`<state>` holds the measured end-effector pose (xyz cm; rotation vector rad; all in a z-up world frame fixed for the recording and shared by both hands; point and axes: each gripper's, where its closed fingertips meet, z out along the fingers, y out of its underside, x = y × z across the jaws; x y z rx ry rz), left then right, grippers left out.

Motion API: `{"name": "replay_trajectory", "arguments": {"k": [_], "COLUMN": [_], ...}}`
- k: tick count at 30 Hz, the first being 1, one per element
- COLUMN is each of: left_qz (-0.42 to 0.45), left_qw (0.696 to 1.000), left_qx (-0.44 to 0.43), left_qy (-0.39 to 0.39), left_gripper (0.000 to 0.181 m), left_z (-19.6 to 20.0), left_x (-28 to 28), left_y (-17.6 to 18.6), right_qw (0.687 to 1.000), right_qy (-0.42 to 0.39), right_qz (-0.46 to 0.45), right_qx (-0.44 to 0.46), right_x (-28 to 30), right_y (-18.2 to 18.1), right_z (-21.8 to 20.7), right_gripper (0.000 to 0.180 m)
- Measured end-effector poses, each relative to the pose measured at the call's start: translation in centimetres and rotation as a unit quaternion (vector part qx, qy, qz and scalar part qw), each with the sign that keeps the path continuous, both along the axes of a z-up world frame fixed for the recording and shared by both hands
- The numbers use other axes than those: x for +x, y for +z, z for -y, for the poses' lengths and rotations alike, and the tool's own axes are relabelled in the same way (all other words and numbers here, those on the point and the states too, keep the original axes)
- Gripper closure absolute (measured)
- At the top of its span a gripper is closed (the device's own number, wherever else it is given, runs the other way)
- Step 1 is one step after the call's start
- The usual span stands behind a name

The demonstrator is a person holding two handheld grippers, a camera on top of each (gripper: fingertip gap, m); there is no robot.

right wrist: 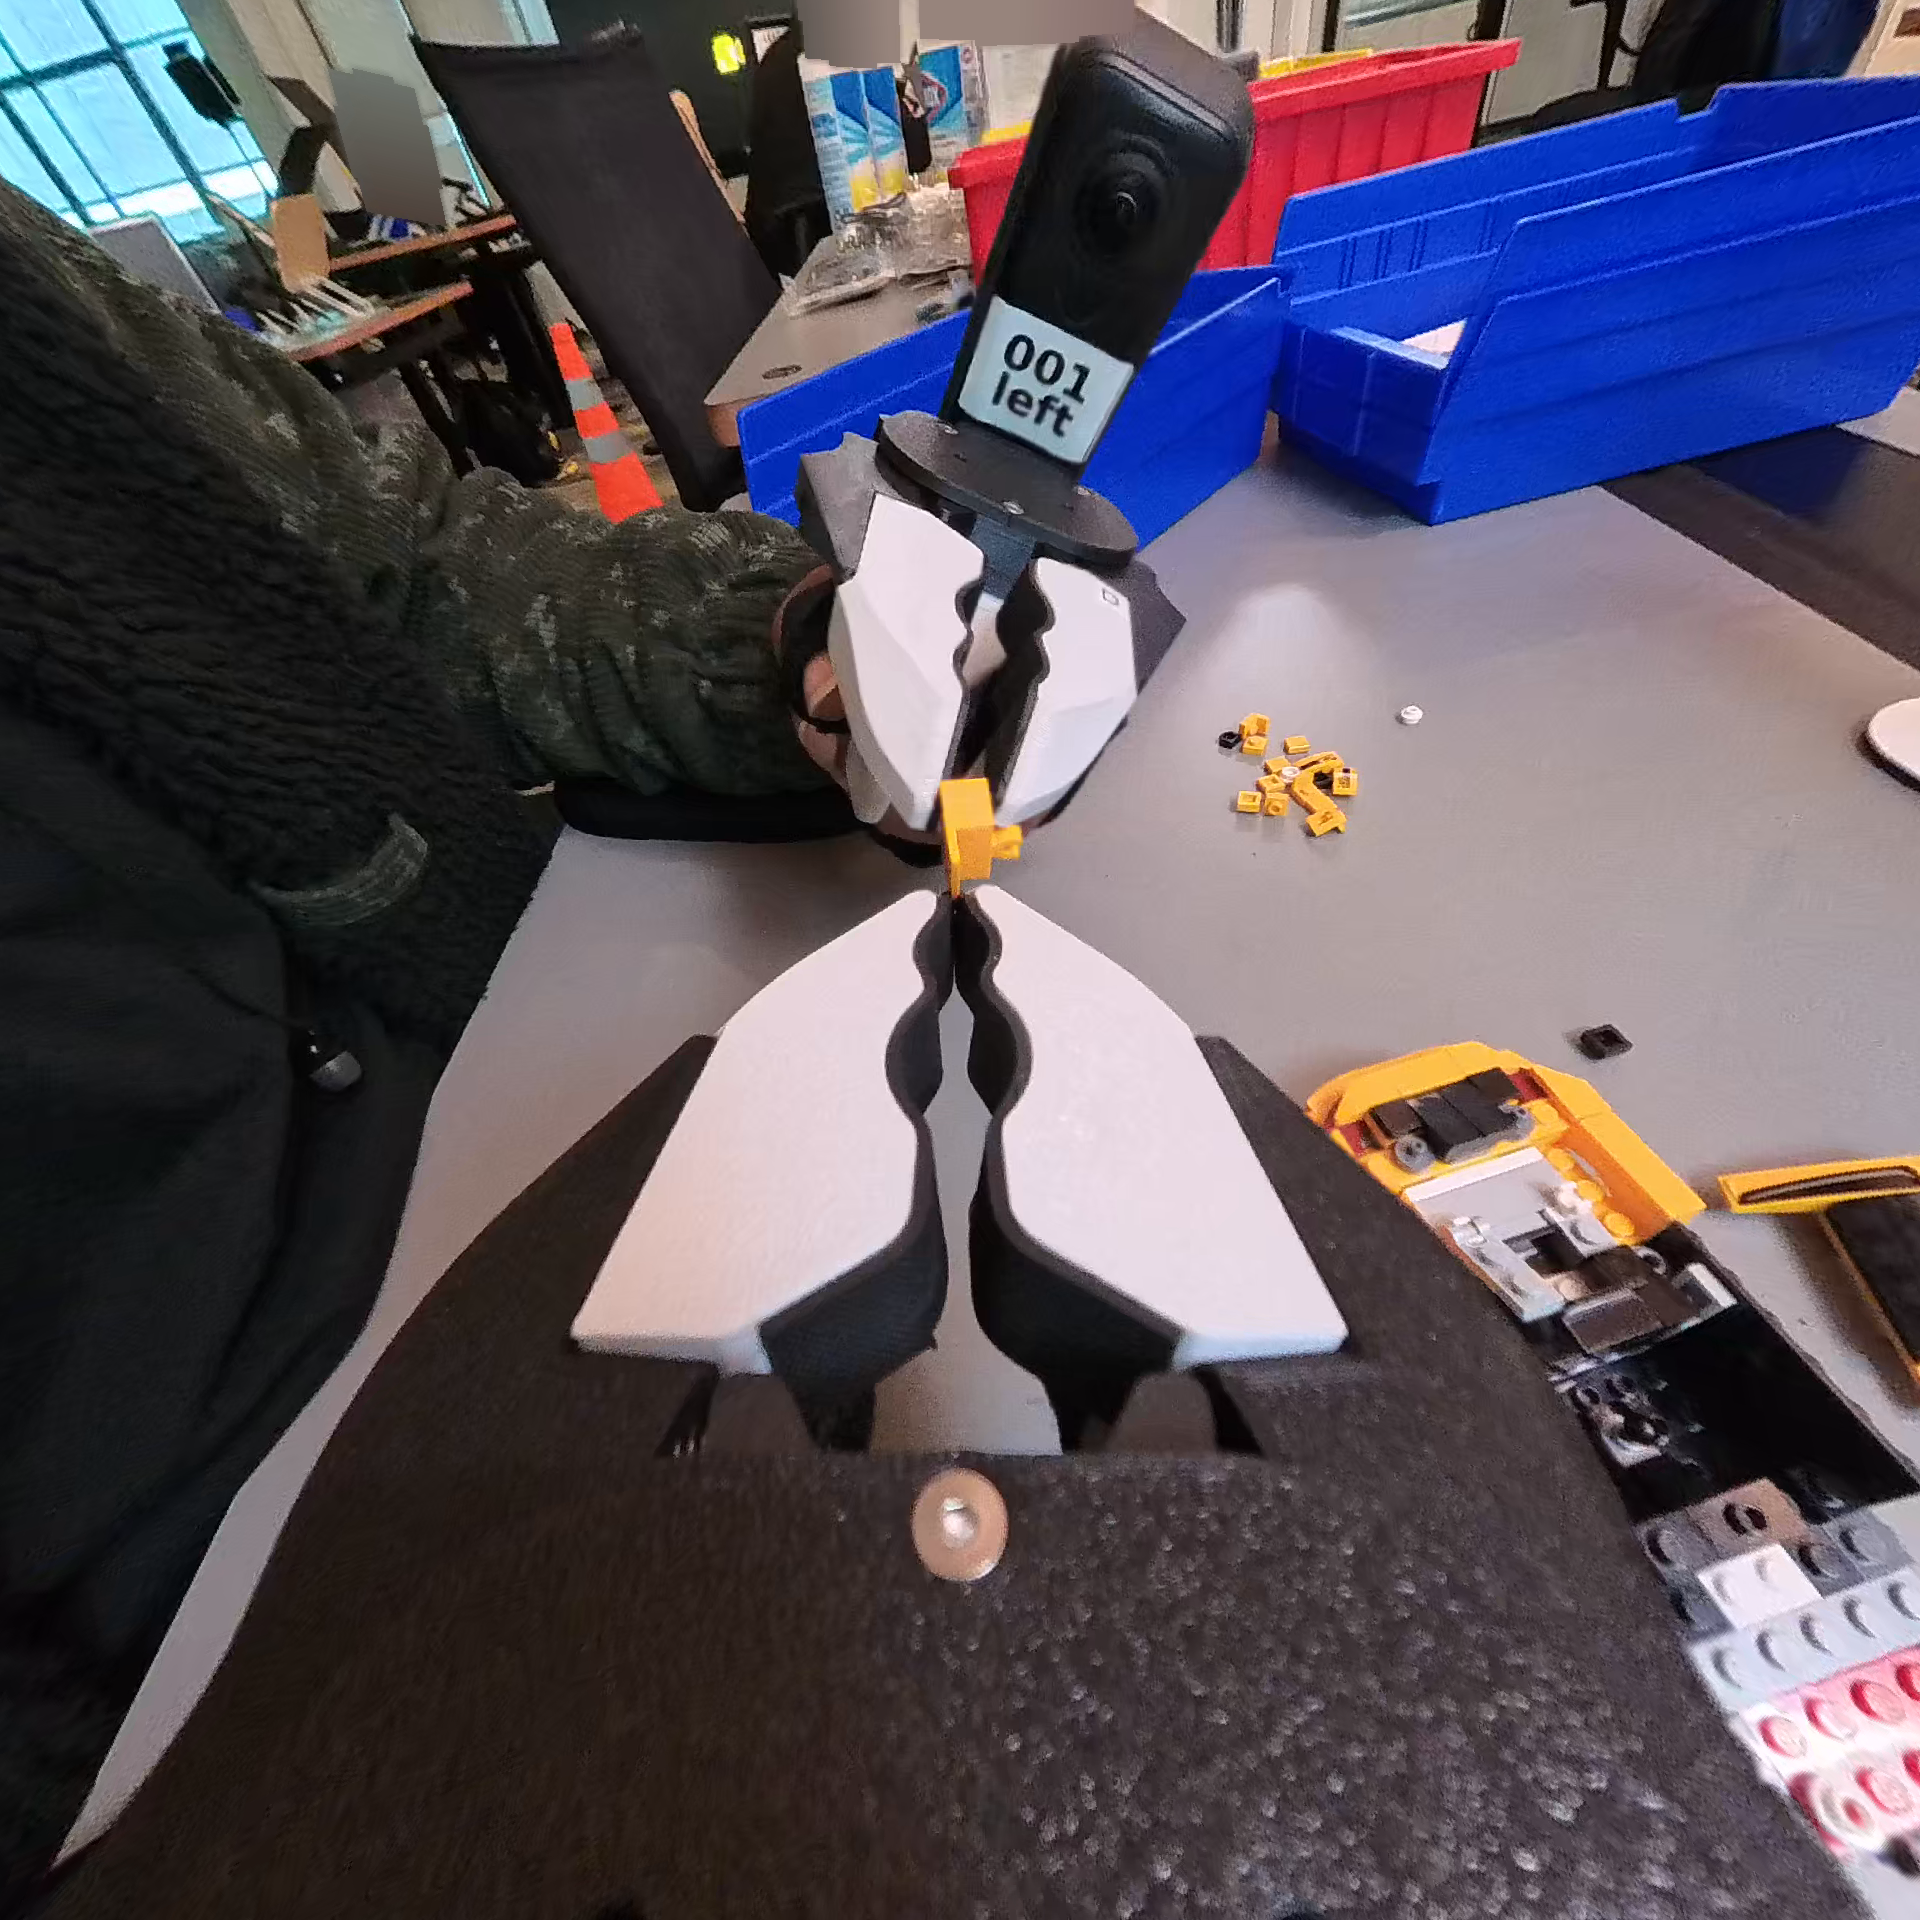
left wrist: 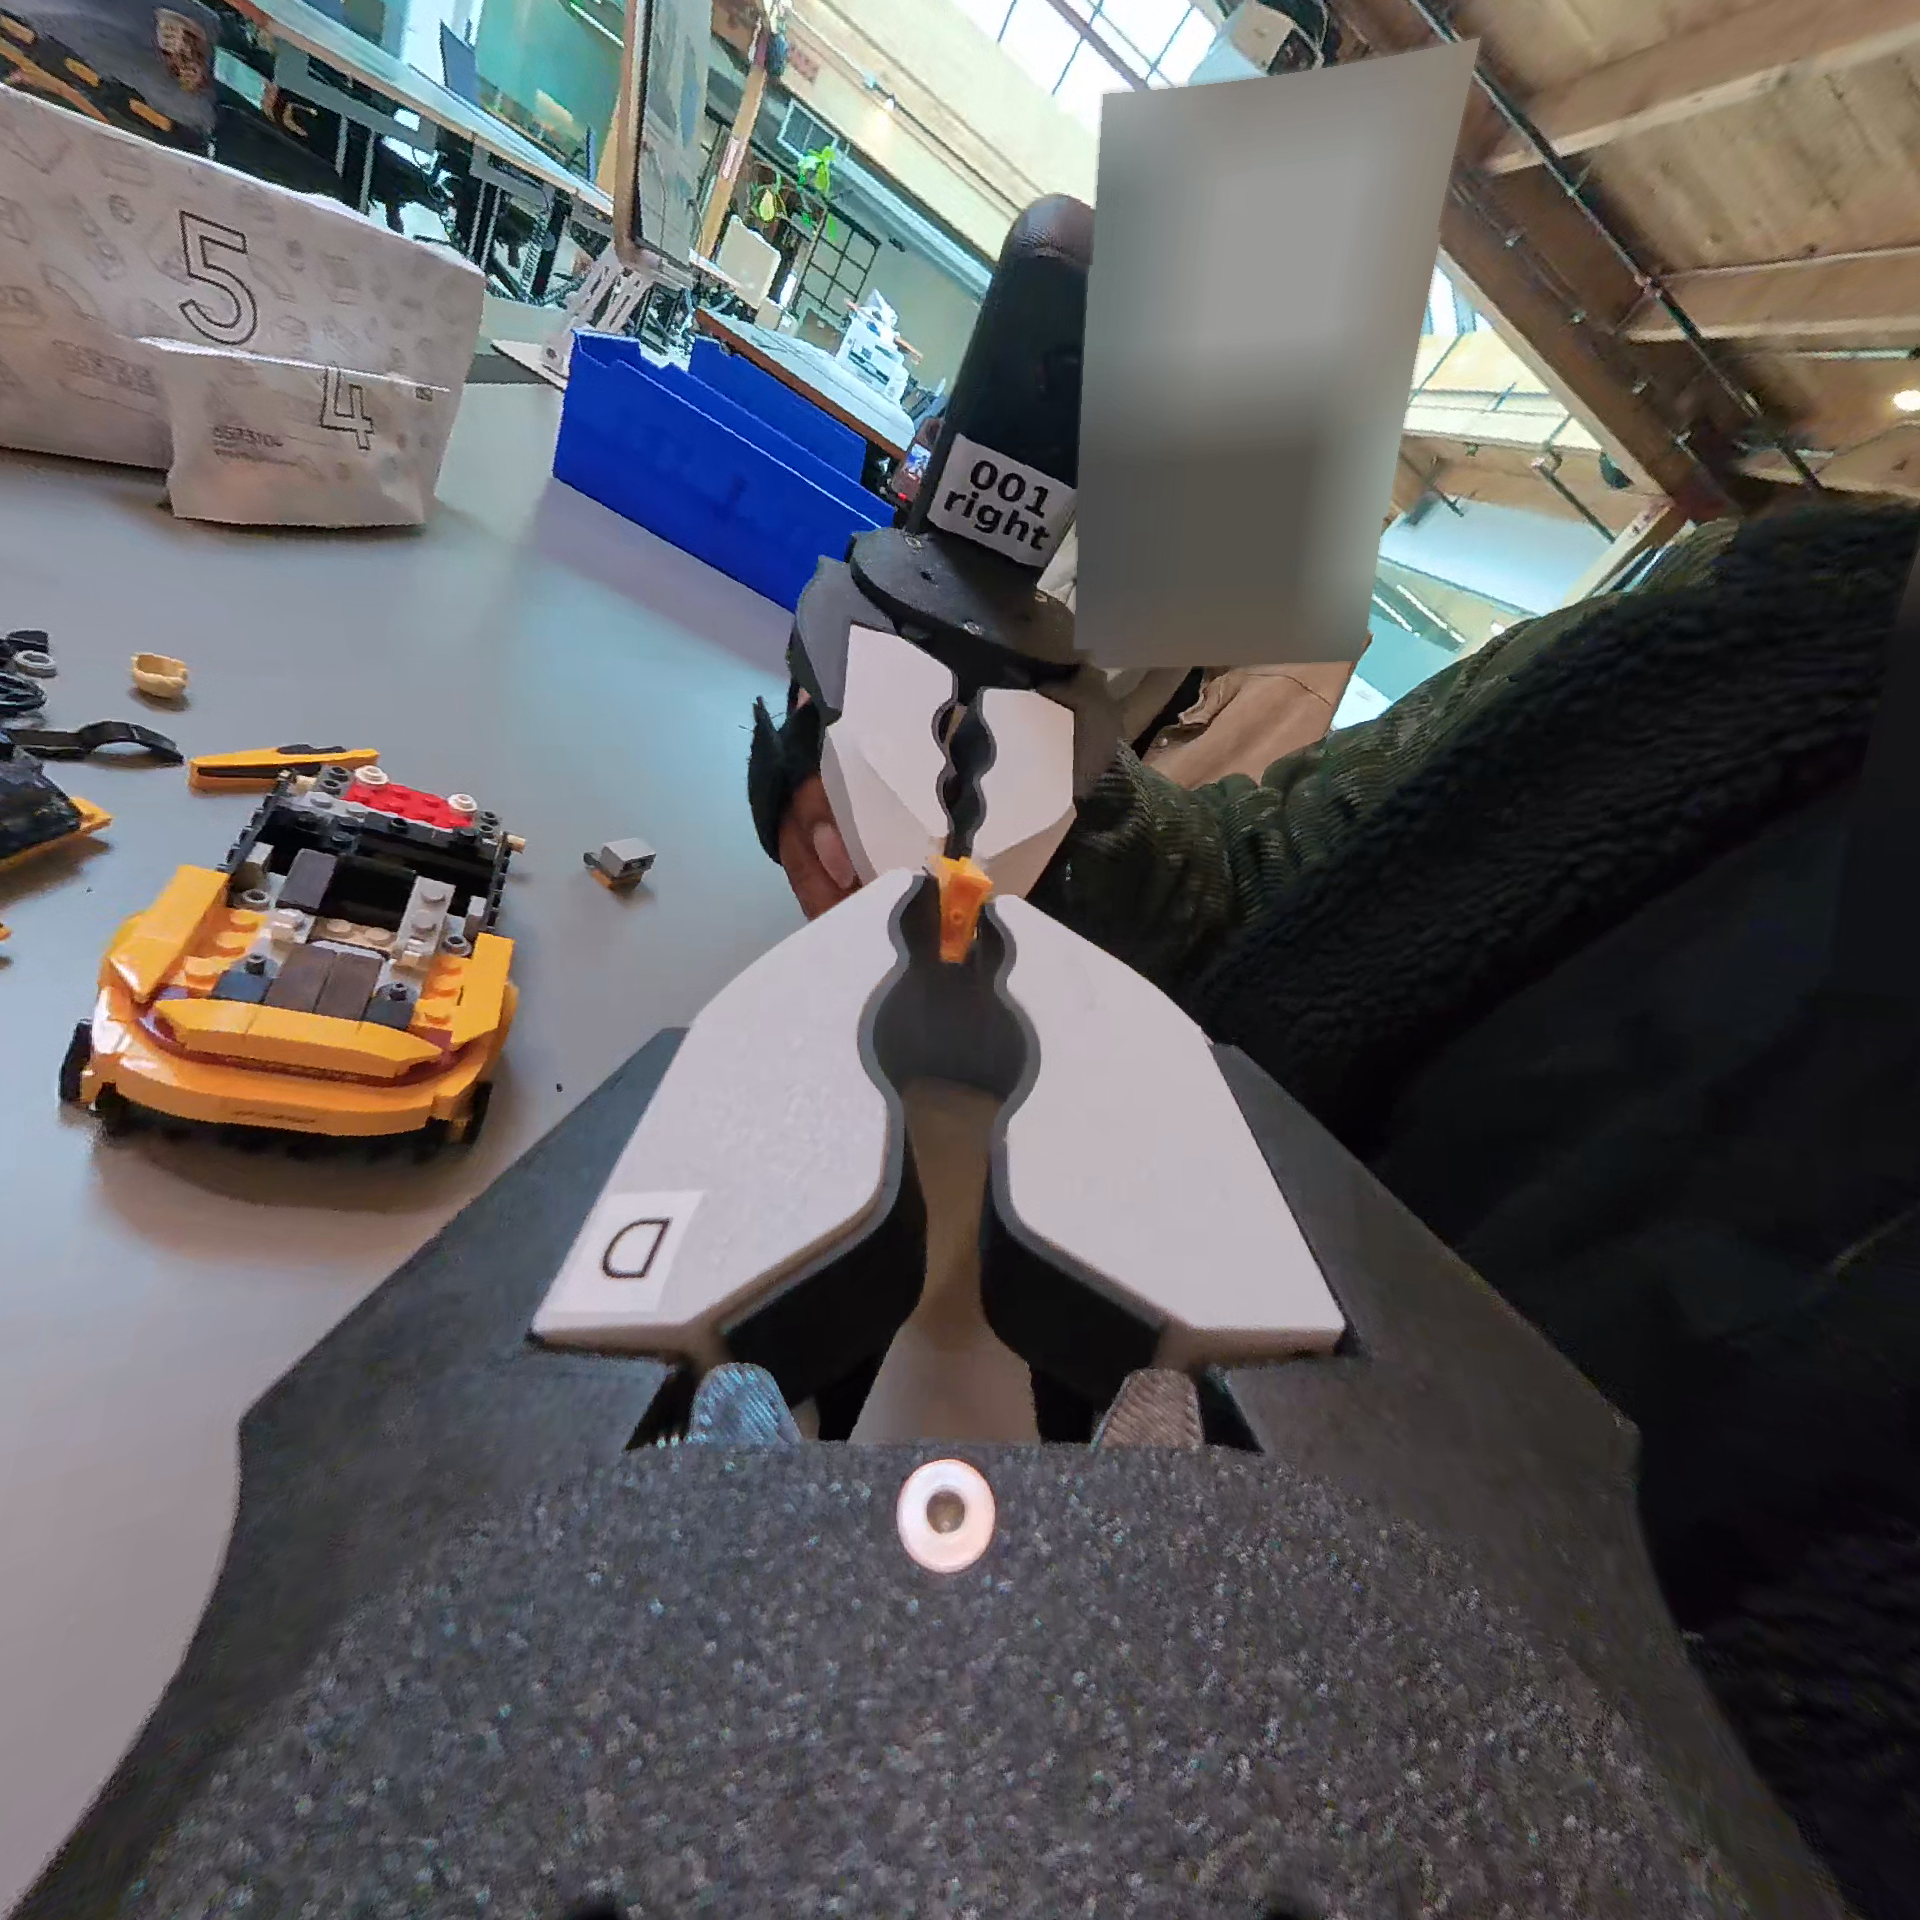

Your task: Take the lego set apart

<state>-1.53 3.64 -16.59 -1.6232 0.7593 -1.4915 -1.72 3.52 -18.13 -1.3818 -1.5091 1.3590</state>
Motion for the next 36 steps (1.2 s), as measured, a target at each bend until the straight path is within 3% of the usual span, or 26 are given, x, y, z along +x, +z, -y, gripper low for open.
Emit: {"name": "replay_trajectory", "arguments": {"k": [7, 9, 11, 15, 16, 17, 19, 25, 36], "left_qz": [-0.017, 0.038, 0.014, -0.007, -0.014, -0.023, -0.028, -0.049, -0.091], "left_qw": [1.0, 0.999, 0.998, 0.999, 0.999, 0.999, 0.999, 0.998, 0.99], "left_qx": [0.024, 0.02, 0.046, 0.031, 0.033, 0.035, 0.032, 0.047, 0.091], "left_qy": [0.001, -0.002, 0.039, 0.035, 0.032, 0.027, 0.015, 0.02, 0.054], "left_gripper": [0.173, 0.173, 0.173, 0.173, 0.173, 0.173, 0.173, 0.173, 0.172], "left_z": [0.3, 0.5, -0.4, -0.6, -0.5, -0.4, -0.1, 0.0, -0.2], "left_x": [0.0, -1.0, -2.5, -2.5, -2.2, -1.9, -1.1, -0.3, -0.2], "left_y": [0.2, 2.2, 2.2, 1.0, 0.8, 0.5, 0.1, -0.3, -0.4], "right_qw": [1.0, 0.998, 0.999, 0.997, 0.997, 0.997, 0.998, 0.998, 0.999], "right_qy": [-0.002, -0.036, -0.035, -0.057, -0.062, -0.059, -0.051, -0.042, -0.037], "right_qz": [0.002, 0.025, -0.003, -0.035, -0.029, -0.028, -0.03, -0.024, -0.021], "right_qx": [0.013, 0.04, 0.011, 0.035, 0.044, 0.044, 0.03, 0.029, -0.003], "right_x": [0.4, 1.0, 1.6, 0.9, 0.6, 0.3, -0.1, -0.4, -0.4], "right_y": [0.2, -0.6, 0.5, 1.8, 1.5, 1.4, 1.4, 1.0, 1.3], "right_z": [-0.1, -1.6, -1.9, -1.6, -1.5, -1.2, -0.8, -0.2, 0.0], "right_gripper": [0.18, 0.18, 0.18, 0.18, 0.177, 0.156, 0.155, 0.177, 0.179]}}
